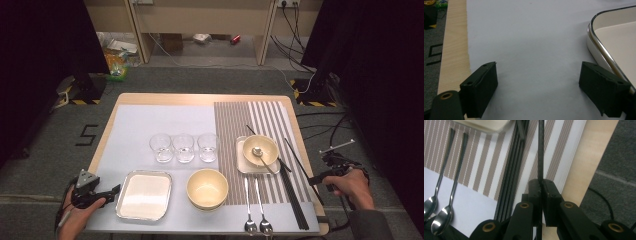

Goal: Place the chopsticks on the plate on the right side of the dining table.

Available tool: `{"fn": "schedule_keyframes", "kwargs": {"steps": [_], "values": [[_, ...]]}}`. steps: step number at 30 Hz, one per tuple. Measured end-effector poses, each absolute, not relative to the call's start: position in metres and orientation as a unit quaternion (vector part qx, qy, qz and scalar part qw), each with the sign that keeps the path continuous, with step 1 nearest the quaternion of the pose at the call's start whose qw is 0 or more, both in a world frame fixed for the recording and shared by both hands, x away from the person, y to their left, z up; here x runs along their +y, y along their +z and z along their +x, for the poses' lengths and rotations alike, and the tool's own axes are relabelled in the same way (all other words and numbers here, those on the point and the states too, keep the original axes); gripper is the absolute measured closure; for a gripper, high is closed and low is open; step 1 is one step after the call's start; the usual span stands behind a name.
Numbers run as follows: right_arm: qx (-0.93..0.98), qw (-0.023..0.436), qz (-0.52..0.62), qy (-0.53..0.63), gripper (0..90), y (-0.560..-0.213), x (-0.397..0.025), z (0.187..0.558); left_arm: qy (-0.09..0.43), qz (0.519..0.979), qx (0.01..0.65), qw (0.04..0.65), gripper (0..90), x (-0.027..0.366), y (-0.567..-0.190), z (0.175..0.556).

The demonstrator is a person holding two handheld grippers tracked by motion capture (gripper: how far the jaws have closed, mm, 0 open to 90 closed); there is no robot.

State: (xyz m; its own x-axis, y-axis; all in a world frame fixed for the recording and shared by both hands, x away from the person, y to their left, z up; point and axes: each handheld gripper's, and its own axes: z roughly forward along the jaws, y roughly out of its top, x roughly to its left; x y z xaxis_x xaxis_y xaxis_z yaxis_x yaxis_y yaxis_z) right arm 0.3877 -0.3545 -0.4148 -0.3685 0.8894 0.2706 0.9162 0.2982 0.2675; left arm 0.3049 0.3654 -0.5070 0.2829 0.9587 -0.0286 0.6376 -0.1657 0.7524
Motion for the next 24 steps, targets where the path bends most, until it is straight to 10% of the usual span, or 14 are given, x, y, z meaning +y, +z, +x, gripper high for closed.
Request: {"fn": "schedule_keyframes", "kwargs": {"steps": [24], "values": [[-0.831,0.006,-0.53,-0.171,86.0,-0.395,-0.298,0.462,0.234,0.727,0.55,0.338,14.5,0.366,-0.507,0.305]]}}
